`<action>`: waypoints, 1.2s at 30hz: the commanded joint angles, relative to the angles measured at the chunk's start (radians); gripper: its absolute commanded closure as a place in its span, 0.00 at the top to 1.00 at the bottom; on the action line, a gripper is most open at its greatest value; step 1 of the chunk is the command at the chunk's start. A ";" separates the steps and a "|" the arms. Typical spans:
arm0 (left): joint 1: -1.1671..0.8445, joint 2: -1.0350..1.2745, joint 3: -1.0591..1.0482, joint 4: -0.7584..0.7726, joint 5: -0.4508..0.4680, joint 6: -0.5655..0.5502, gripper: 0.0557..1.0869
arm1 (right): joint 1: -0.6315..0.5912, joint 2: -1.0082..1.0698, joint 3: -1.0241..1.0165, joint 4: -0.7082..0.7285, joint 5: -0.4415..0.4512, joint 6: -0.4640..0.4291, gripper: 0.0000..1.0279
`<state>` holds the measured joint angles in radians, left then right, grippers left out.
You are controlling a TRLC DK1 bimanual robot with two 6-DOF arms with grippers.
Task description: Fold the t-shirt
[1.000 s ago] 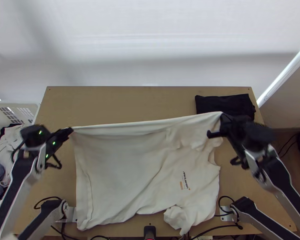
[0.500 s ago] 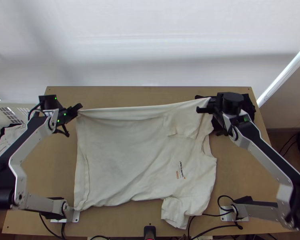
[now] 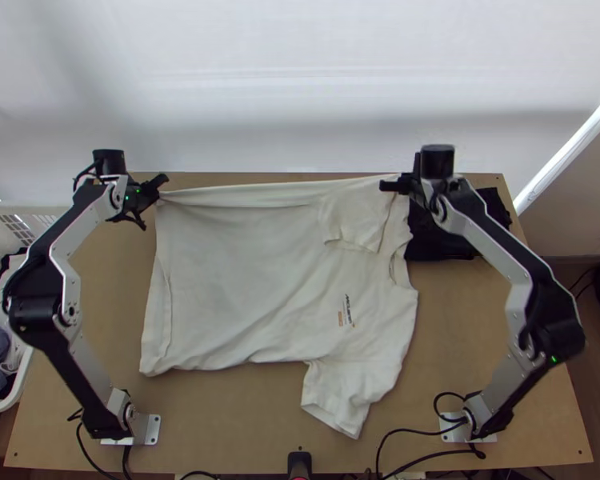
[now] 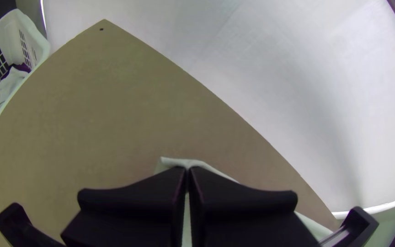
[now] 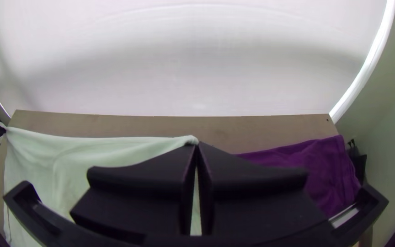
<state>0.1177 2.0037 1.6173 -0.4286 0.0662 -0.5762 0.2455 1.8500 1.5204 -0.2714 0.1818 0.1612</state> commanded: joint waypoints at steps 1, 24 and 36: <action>0.033 0.069 0.119 -0.088 -0.029 -0.024 0.03 | -0.022 0.064 0.116 -0.068 0.019 0.046 0.03; 0.003 -0.100 0.099 -0.615 0.083 0.096 0.03 | 0.015 0.121 0.276 -0.718 -0.048 0.173 0.03; 0.014 -0.249 -0.201 -0.527 0.092 0.125 0.03 | 0.026 0.012 0.014 -0.651 -0.064 0.189 0.03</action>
<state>0.1230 1.8050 1.4727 -0.9699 0.1539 -0.4686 0.2684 1.9144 1.5761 -0.9230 0.1116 0.3222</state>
